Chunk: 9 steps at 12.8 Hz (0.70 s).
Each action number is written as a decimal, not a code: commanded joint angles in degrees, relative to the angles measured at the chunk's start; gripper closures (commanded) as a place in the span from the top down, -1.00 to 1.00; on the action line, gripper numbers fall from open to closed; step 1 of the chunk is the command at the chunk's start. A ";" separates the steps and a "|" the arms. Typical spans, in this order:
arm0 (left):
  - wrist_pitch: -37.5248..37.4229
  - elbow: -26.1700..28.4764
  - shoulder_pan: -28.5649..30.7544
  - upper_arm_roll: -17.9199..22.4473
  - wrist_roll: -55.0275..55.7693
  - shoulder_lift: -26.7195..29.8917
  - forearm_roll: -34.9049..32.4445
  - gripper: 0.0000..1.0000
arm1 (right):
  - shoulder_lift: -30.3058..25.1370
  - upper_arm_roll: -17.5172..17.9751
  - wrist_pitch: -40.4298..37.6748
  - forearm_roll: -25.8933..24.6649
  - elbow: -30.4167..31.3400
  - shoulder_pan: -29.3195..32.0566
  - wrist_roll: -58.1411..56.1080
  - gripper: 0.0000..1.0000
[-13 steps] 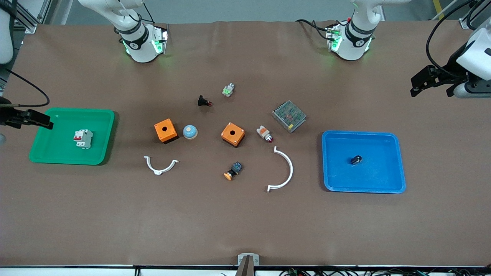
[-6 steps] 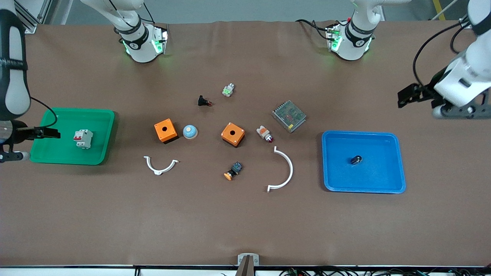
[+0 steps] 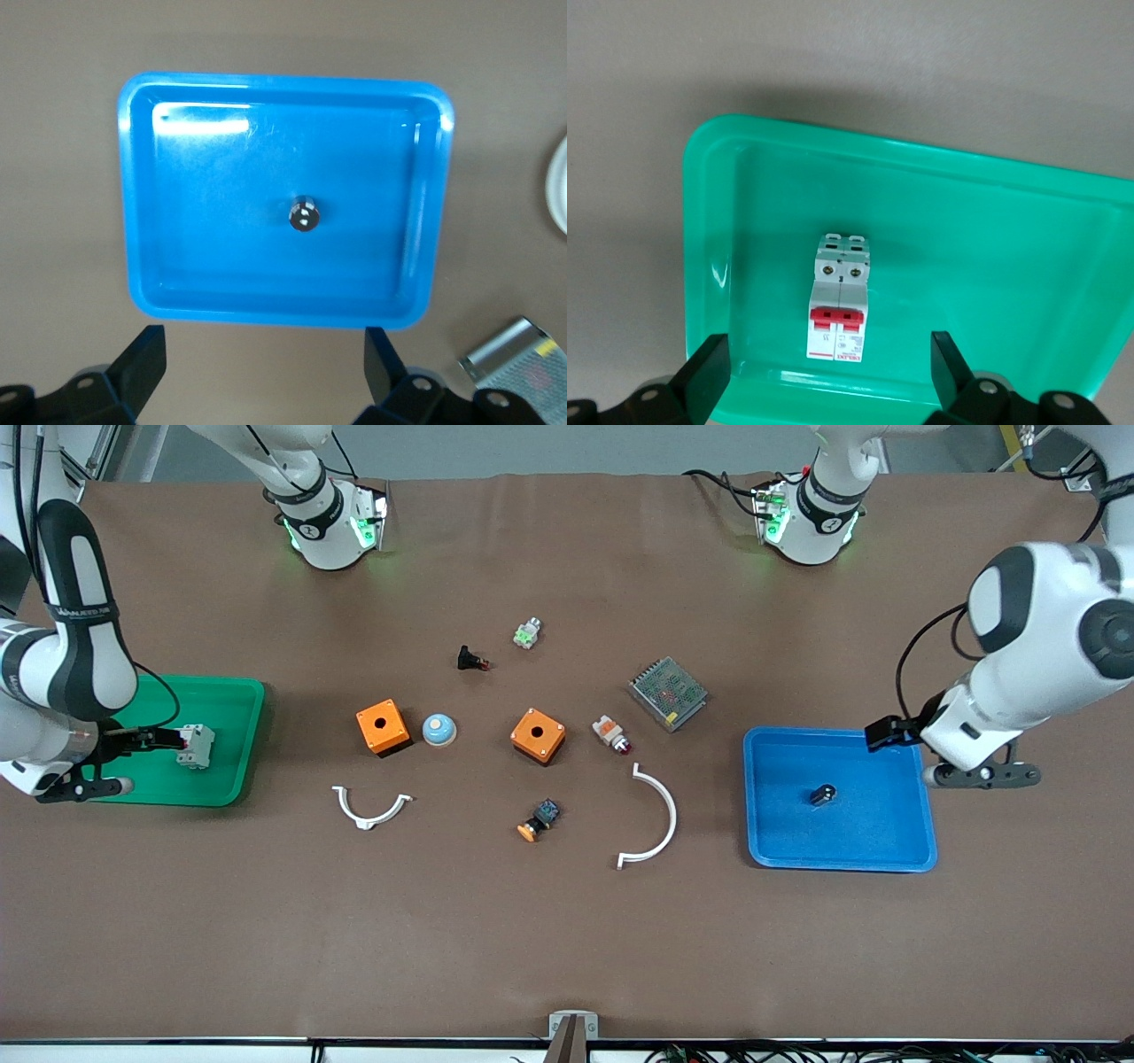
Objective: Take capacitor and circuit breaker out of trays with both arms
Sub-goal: 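Reach the right gripper to the breaker while the left gripper reaches the capacitor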
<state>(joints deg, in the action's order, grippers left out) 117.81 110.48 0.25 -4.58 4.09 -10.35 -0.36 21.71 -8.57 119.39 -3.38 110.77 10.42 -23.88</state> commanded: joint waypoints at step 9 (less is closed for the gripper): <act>20.78 4.75 -0.43 -0.61 0.39 -14.16 2.81 0.43 | 3.51 0.57 5.33 -0.57 1.99 1.88 -2.14 1.00</act>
<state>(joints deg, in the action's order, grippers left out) 137.40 115.55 0.18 -4.79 4.24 -24.11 0.74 25.57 -8.65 124.67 -3.38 112.74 11.50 -25.36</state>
